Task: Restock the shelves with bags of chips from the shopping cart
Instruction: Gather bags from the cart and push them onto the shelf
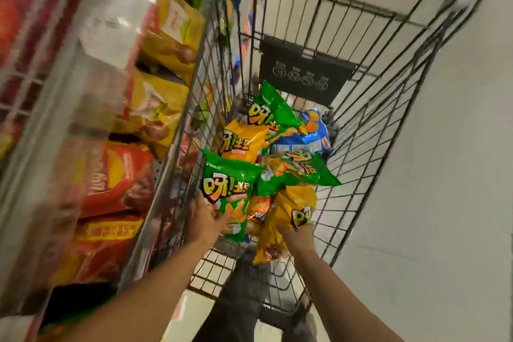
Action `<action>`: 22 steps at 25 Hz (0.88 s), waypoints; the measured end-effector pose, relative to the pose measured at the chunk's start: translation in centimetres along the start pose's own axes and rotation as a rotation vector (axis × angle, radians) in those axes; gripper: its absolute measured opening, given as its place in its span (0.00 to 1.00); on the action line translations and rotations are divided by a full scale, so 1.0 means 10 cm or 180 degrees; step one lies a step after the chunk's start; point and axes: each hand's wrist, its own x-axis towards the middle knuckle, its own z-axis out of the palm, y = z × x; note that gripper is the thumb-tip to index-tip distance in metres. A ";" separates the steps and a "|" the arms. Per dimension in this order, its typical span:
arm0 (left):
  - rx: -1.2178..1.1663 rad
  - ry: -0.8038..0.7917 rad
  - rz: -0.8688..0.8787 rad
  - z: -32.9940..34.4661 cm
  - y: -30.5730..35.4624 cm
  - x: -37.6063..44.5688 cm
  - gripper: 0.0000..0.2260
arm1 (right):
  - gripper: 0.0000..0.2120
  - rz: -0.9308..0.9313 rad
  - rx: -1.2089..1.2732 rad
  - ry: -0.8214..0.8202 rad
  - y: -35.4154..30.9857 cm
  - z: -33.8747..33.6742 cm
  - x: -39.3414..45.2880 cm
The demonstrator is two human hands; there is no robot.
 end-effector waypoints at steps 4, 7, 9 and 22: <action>-0.0178 -0.0057 -0.0058 0.03 -0.06 0.40 0.38 | 0.51 0.0280 0.0007 0.0389 0.07 0.25 0.40; -0.0313 -0.0107 -0.0063 0.09 -0.06 0.44 0.15 | 0.44 0.0269 -0.0100 0.0624 0.16 0.31 0.52; -0.0617 -0.0008 -0.0024 0.08 0.05 0.36 0.14 | 0.35 0.0174 -0.0126 0.0666 0.19 0.27 0.48; -0.1837 0.0882 0.0902 -0.71 0.66 -1.44 0.23 | 0.18 -0.2690 0.0187 -0.0881 -0.65 -0.87 -1.40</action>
